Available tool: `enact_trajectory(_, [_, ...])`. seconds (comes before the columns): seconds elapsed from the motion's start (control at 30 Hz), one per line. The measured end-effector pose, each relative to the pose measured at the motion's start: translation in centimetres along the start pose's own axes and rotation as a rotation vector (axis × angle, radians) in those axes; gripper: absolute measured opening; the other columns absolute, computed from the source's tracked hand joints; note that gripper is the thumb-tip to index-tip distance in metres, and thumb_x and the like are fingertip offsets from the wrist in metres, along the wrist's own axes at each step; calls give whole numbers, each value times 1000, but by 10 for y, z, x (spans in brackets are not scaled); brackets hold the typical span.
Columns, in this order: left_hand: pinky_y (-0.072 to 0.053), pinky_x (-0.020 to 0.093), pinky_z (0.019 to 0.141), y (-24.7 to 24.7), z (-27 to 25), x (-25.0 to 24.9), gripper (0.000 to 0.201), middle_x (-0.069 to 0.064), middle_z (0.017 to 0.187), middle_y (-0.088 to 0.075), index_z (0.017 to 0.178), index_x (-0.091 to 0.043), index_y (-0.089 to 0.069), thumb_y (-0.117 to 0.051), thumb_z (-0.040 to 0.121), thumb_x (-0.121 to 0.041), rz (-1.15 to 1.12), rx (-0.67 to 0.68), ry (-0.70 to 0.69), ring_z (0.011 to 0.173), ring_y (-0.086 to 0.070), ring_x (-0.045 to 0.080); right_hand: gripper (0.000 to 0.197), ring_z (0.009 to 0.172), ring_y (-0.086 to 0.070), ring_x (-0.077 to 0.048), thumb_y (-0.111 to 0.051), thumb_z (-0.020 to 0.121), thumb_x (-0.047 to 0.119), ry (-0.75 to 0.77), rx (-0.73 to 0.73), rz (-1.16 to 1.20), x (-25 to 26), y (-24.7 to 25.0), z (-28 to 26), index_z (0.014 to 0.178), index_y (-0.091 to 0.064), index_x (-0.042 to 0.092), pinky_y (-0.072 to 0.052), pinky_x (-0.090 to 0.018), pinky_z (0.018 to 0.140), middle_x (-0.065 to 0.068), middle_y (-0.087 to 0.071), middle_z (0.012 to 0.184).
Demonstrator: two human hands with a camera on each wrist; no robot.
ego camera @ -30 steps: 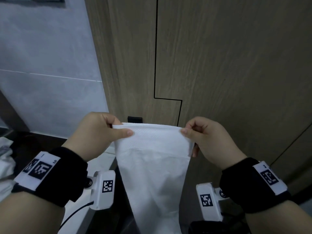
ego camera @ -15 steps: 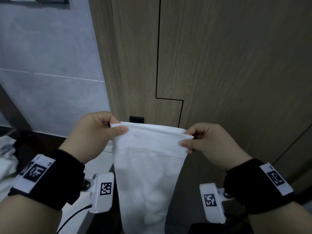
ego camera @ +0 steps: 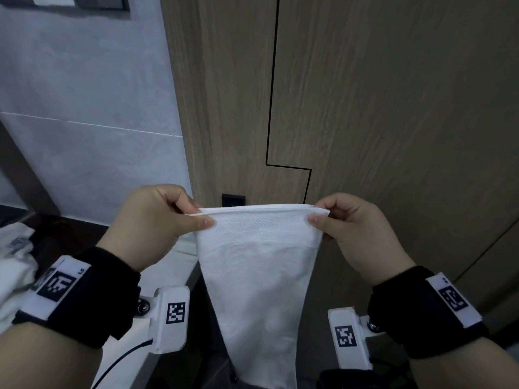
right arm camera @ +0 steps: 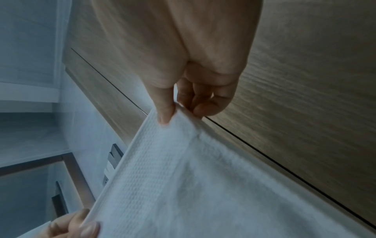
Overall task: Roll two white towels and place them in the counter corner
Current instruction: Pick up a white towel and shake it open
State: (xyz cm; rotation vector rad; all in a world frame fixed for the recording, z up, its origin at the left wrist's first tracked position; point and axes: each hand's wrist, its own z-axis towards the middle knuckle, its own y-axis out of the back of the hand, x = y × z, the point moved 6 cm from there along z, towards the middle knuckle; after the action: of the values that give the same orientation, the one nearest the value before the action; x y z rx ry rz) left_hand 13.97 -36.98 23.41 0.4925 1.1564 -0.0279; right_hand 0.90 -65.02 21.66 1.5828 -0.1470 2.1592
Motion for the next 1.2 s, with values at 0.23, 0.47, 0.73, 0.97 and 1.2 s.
enact_trajectory(0.23, [-56, 48, 69, 1, 2, 8, 33, 12, 71, -70, 60, -11, -61, -92, 60, -19, -28, -6, -1, 70, -66, 39, 5, 67, -57, -12, -72, 80, 18, 51, -3, 15, 0, -5, 1, 80, -67, 18, -43, -33, 64, -1, -67, 71])
enact_trajectory(0.47, [-47, 41, 62, 1, -6, 20, 29, 22, 69, -53, 64, -16, -53, -82, 65, -19, -179, 62, 4, 65, -51, 23, 19, 69, -57, -14, -74, 78, 8, 70, 39, 148, 4, -19, 3, 83, -62, 20, -45, -27, 67, -2, -60, 72])
enact_trajectory(0.73, [-51, 32, 79, 9, -36, 80, 15, 6, 87, -76, 83, -15, -76, -84, 75, -24, -176, -18, 265, 81, -71, 19, 19, 66, -57, -10, -70, 81, -1, 46, 118, 188, -1, -55, -1, 87, -62, 16, -46, -21, 63, -1, -61, 70])
enact_trajectory(0.97, [-56, 34, 62, 20, -55, 102, 33, 4, 69, -62, 64, -16, -47, -69, 89, -15, -409, -91, 302, 66, -63, 20, 24, 65, -59, -7, -69, 84, 1, 25, 212, 124, -7, -91, 0, 86, -62, 24, -45, -16, 59, 5, -64, 71])
enact_trajectory(1.2, [-41, 33, 54, 40, -60, 101, 35, -4, 66, -46, 73, -21, -50, -62, 81, -53, -232, -189, 234, 61, -45, 12, 14, 66, -57, -13, -62, 91, 10, -4, 194, 120, -8, -109, 9, 92, -59, 24, -47, -30, 60, 4, -61, 73])
